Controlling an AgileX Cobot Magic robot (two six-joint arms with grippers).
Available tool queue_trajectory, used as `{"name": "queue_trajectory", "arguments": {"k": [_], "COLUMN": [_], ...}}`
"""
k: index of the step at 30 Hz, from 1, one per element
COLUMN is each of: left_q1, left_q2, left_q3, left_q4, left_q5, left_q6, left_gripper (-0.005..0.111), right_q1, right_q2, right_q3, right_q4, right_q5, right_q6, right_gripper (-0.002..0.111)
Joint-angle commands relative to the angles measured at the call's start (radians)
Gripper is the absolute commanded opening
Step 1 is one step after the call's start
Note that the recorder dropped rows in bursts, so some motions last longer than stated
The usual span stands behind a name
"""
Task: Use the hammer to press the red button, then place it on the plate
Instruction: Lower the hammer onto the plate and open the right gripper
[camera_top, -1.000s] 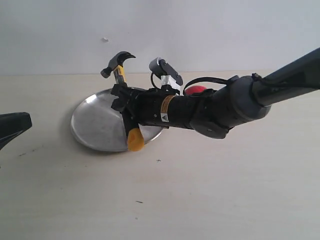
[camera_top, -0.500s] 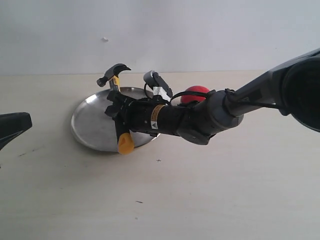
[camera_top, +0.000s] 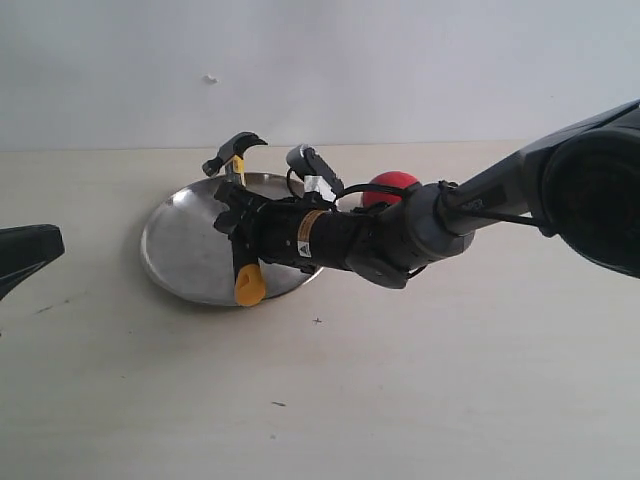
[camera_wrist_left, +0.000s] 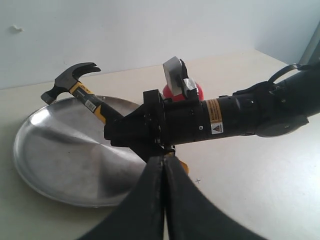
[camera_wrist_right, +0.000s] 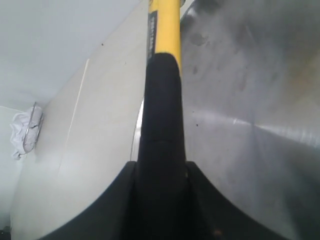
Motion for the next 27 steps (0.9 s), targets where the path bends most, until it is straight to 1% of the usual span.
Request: {"name": "queue_trajectory", "arguments": {"k": [1,4,8,11,16,22,27], "left_q1": [0.004,0.004,0.004,0.004,0.004,0.004,0.004], "left_q2": [-0.005,-0.005,-0.005,-0.005,-0.005,-0.005,-0.005], "left_q3": [0.006,0.006,0.006,0.006,0.006,0.006,0.006], "left_q4": [-0.002,-0.002,-0.002,-0.002,-0.002,-0.002,-0.002], "left_q5": [-0.002,-0.002,-0.002,-0.002,-0.002,-0.002,-0.002], "left_q6": [0.001,0.001,0.001,0.001,0.001,0.001,0.001], "left_gripper": [0.000,0.000,0.000,0.000,0.000,0.000,0.000], "right_q1": [-0.005,-0.005,-0.003,0.001,0.013,0.034,0.034], "right_q2": [-0.009,-0.034,-0.083,-0.103,-0.107,-0.107,-0.107], "right_q3": [-0.011,-0.037,-0.046,-0.046,-0.046,-0.046,-0.046], "right_q4": [0.004,-0.032,-0.120,-0.159,-0.182,-0.192,-0.196], "right_q5": [-0.033,-0.014,0.101,0.147,0.188,0.291,0.307], "right_q6": [-0.021,-0.023,0.058,0.064,0.130,0.136,0.125], "right_gripper": [0.000,0.000,0.000,0.000,0.000,0.000,0.000]}}
